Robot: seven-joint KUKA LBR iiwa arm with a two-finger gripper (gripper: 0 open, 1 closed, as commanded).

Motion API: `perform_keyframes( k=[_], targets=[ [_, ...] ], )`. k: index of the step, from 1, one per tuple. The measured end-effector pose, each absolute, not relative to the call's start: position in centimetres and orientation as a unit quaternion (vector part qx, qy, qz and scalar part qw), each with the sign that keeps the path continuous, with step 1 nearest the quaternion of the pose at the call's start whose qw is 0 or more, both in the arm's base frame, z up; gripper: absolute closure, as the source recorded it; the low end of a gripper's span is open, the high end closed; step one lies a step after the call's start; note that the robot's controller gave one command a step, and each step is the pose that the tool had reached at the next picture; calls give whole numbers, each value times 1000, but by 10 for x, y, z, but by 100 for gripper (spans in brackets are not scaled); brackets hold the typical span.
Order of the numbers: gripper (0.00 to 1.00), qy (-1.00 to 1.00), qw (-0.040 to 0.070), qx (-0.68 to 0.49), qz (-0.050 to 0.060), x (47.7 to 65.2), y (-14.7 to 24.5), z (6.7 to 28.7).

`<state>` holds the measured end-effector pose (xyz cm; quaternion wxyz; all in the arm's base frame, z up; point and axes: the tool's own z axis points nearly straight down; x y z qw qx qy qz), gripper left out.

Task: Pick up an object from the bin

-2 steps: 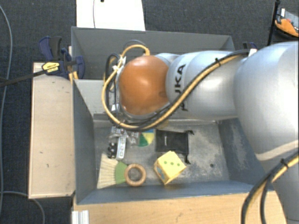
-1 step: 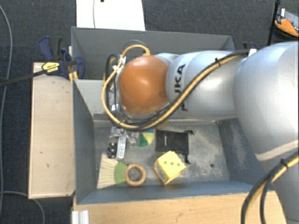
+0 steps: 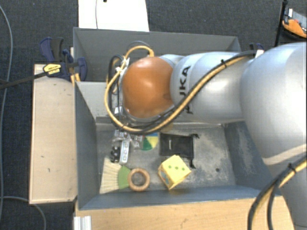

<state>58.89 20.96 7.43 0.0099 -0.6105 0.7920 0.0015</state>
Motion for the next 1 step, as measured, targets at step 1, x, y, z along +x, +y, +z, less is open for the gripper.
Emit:
perform_keyframes(
  k=[1],
  targets=[
    [100, 792, 8, -610, 2, 587, 209, 81]
  ],
)
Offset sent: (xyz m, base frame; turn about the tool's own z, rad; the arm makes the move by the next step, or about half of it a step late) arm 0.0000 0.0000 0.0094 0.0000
